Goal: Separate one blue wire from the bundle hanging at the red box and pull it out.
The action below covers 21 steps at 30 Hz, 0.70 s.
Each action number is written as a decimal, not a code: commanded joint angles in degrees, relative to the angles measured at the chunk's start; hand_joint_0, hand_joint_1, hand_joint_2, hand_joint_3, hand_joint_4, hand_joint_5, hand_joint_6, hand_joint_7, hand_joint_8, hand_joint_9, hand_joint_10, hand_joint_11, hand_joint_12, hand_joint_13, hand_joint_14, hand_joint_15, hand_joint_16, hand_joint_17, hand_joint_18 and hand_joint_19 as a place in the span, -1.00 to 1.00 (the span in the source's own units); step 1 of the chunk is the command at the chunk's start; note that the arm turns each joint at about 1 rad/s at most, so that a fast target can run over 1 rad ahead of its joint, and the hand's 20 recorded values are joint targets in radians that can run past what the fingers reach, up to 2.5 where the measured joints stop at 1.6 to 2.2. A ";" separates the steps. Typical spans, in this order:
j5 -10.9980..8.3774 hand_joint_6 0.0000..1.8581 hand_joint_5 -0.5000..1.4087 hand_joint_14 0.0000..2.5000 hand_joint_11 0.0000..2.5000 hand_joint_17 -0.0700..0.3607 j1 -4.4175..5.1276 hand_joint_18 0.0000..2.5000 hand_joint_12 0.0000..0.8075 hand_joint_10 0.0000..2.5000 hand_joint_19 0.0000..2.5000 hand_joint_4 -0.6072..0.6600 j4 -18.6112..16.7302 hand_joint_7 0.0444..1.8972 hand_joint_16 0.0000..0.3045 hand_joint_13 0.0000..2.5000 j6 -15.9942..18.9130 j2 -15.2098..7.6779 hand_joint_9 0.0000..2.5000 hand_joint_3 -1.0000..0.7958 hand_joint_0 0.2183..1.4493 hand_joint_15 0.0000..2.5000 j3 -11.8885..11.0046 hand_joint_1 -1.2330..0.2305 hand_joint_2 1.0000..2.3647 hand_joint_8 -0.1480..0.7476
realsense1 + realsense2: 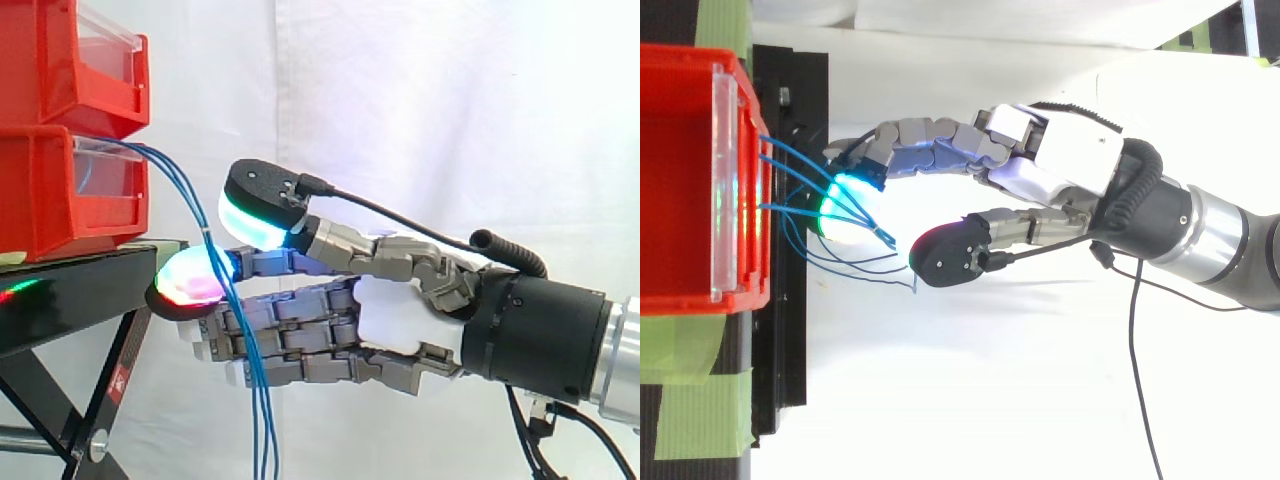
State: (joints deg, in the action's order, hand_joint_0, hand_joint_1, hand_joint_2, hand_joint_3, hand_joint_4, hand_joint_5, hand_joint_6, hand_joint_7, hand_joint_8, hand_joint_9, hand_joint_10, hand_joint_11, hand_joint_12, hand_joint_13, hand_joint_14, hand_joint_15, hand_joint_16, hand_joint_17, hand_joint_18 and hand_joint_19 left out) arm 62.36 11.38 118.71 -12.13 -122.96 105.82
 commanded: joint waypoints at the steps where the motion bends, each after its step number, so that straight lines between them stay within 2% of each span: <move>1: 0.04 -0.46 -0.64 -1.00 -0.78 -0.13 -0.05 -0.85 -0.09 -0.99 -0.74 0.46 -0.23 0.15 -0.66 -0.79 0.00 0.00 -0.62 -0.37 -0.39 -0.86 0.00 -0.10 -0.99 0.01; 21: -0.05 -0.46 -0.63 -0.99 -0.77 -0.14 -0.05 -0.85 -0.10 -0.99 -0.74 0.40 0.03 0.31 -0.66 -0.78 0.00 0.00 -0.61 -0.31 -0.35 -0.85 -0.70 -0.14 -0.98 0.01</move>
State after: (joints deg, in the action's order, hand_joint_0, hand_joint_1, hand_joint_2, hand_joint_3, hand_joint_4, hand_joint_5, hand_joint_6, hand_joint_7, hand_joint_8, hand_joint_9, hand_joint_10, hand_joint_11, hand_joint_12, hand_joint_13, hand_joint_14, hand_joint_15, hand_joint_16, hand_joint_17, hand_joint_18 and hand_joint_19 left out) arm 62.27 11.34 118.63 -12.13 -122.96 105.31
